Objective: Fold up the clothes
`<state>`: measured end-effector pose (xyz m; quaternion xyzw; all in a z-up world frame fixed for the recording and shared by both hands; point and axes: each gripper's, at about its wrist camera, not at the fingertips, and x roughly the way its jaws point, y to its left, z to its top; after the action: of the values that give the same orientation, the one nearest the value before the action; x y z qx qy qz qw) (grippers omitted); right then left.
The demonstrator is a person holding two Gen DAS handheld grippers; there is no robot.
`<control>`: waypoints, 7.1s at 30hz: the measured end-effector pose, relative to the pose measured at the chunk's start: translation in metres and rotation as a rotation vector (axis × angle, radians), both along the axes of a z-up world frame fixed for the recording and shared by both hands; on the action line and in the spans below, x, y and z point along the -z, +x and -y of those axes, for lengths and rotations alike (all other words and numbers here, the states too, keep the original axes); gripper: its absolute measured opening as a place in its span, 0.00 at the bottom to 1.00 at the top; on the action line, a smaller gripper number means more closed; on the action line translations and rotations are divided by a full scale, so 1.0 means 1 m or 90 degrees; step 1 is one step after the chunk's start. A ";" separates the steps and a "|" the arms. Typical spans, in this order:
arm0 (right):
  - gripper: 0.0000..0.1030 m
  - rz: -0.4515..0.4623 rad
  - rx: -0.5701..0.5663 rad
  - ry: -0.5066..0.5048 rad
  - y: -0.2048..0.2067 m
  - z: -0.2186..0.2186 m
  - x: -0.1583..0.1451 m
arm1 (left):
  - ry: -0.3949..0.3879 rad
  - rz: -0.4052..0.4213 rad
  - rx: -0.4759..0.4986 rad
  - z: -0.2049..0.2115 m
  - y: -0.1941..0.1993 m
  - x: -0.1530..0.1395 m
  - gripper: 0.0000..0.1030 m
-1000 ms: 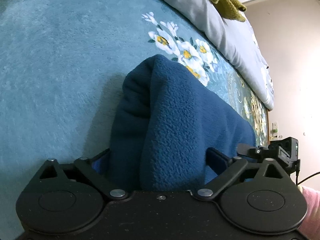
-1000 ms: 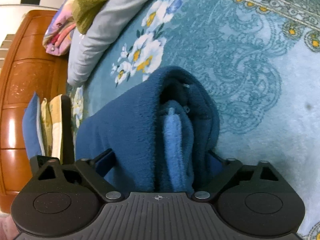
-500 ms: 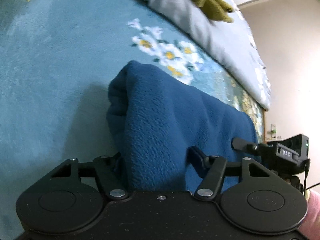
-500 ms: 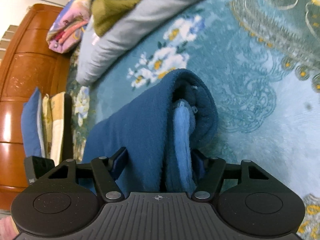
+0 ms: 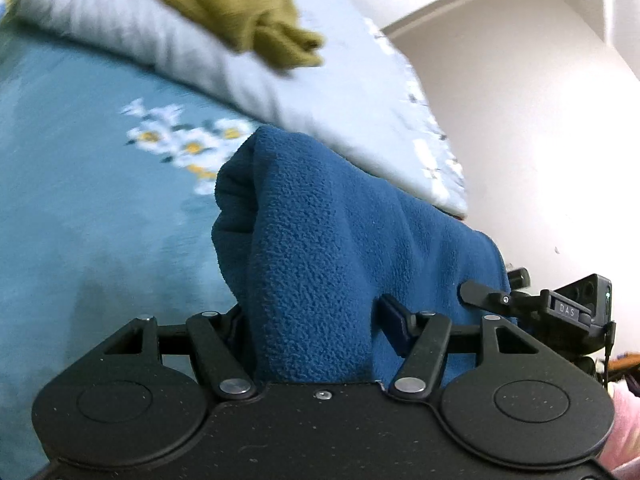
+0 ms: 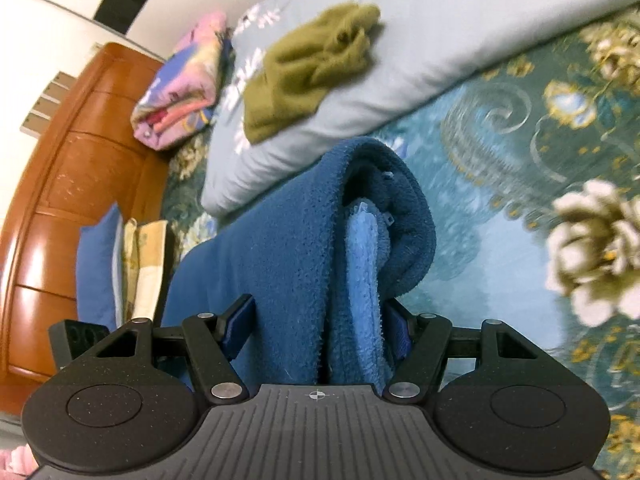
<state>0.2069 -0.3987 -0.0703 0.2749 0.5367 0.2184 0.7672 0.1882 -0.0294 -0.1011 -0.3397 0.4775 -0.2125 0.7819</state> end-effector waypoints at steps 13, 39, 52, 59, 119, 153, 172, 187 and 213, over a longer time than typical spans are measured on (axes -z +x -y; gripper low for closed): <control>0.63 0.111 -0.083 0.042 -0.018 0.143 -0.063 | 0.008 0.107 -0.108 0.148 -0.067 -0.080 0.59; 0.63 0.068 0.153 0.025 -0.042 0.365 -0.060 | -0.060 0.065 0.126 0.369 0.009 -0.074 0.59; 0.63 0.008 0.062 0.005 0.042 0.467 -0.025 | -0.033 0.001 0.115 0.473 0.043 -0.040 0.60; 0.63 -0.014 -0.029 0.009 0.084 0.501 -0.009 | -0.007 -0.028 0.051 0.516 0.049 -0.033 0.61; 0.43 0.176 -0.095 -0.219 0.033 0.508 -0.041 | 0.333 0.186 0.169 0.614 0.017 -0.094 0.54; 1.00 0.217 -0.142 -0.261 -0.009 0.463 -0.057 | 0.418 0.221 0.045 0.582 -0.049 -0.112 0.93; 1.00 0.290 -0.289 -0.253 -0.138 0.199 -0.092 | 0.458 0.133 -0.245 0.345 -0.238 -0.122 0.98; 1.00 0.217 -0.407 -0.204 -0.092 0.017 -0.042 | 0.528 0.006 -0.326 0.202 -0.216 -0.105 0.98; 1.00 0.177 -0.124 -0.290 -0.167 -0.083 -0.062 | 0.525 0.069 -0.079 0.045 -0.188 -0.106 0.98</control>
<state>0.0401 -0.3160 -0.0082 0.0099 0.4855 0.2007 0.8509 -0.0003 -0.0744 0.0046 -0.0148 0.4596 0.0265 0.8876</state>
